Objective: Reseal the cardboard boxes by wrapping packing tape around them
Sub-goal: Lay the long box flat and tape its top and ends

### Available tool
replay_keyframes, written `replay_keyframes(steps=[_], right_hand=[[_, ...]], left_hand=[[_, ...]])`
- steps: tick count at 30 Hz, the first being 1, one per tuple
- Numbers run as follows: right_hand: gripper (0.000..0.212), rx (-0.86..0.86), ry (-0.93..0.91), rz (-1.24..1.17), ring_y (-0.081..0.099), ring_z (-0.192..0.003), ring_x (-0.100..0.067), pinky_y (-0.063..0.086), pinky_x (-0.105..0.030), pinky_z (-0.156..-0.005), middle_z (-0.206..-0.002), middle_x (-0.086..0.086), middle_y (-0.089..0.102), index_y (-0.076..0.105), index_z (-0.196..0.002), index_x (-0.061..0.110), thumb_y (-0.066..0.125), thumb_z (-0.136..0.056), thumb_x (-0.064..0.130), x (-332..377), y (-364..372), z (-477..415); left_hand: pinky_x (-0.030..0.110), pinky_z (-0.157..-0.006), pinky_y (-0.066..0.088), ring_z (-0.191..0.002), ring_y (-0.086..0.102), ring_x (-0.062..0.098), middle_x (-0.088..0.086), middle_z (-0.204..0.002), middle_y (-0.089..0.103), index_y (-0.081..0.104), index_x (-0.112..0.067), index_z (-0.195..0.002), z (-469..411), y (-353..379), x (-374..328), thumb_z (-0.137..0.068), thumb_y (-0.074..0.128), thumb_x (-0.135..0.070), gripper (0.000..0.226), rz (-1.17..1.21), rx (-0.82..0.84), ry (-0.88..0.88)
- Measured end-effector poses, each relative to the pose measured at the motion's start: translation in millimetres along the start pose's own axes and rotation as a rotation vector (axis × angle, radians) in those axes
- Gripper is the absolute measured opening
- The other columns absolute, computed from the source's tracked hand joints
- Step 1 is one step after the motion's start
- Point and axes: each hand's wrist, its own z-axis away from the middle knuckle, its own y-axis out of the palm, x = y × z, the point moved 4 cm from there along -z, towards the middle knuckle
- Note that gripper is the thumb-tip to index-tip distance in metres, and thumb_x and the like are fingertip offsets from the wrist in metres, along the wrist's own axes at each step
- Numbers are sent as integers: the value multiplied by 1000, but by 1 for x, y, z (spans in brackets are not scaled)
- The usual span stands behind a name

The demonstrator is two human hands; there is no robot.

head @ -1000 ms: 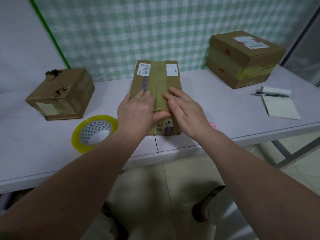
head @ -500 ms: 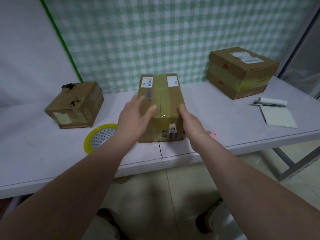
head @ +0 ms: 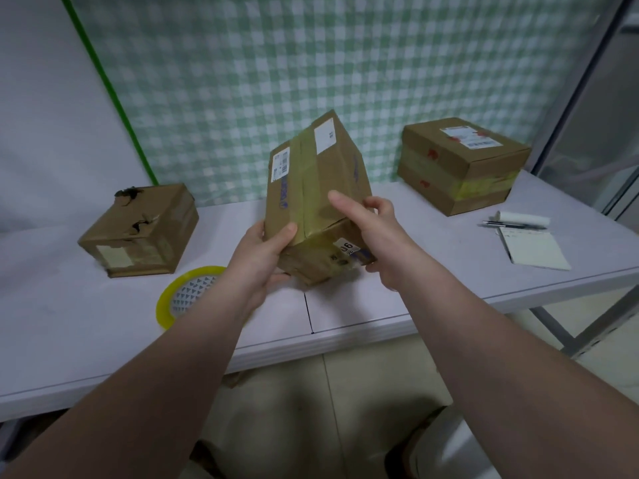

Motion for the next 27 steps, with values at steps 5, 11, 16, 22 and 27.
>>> replay_keyframes(steps=[5, 11, 16, 22, 27], right_hand=[[28, -23, 55, -203, 63, -71, -15, 50, -32, -62, -76, 5, 69, 58, -103, 27, 56, -87, 50, 13, -30, -9], [23, -136, 37, -275, 63, -75, -21, 52, -43, -77, -56, 7, 67, 60, -88, 27, 52, -89, 49, 16, -71, -38], [39, -286, 37, -175, 65, -83, -23, 55, -40, -76, -88, -3, 69, 64, -94, 23, 52, -83, 59, 13, -103, -87], [42, -627, -307, 545, 49, -118, -24, 35, -31, -100, -119, 2, 62, 56, -127, 26, 50, -89, 42, 14, -143, -141], [28, -635, -461, 876, 38, -125, -25, 18, -17, -80, -123, 6, 62, 69, -113, 27, 47, -94, 31, 14, -154, -172]], left_hand=[[59, -94, 42, -134, 36, 30, -8, -140, 45, 45, -43, -134, -18, 21, -18, -90, 53, -50, 45, 14, 75, -88], [56, -84, 50, -105, 59, 34, 12, -121, 57, 56, -34, -122, -46, 80, -20, -86, 59, -48, 39, 154, 218, -303], [59, -93, 45, -102, 59, 32, 11, -111, 60, 59, -31, -101, -86, 122, -17, -85, 63, -41, 19, 128, 170, -360], [27, -42, 47, -63, 60, 19, 1, -78, 64, 58, -27, -108, -126, 167, -10, -90, 58, -38, 21, 52, 120, -395], [36, -62, 46, -83, 60, 23, -2, -112, 62, 48, -39, -128, -159, 197, 2, -81, 66, -43, 50, 83, 136, -423]])
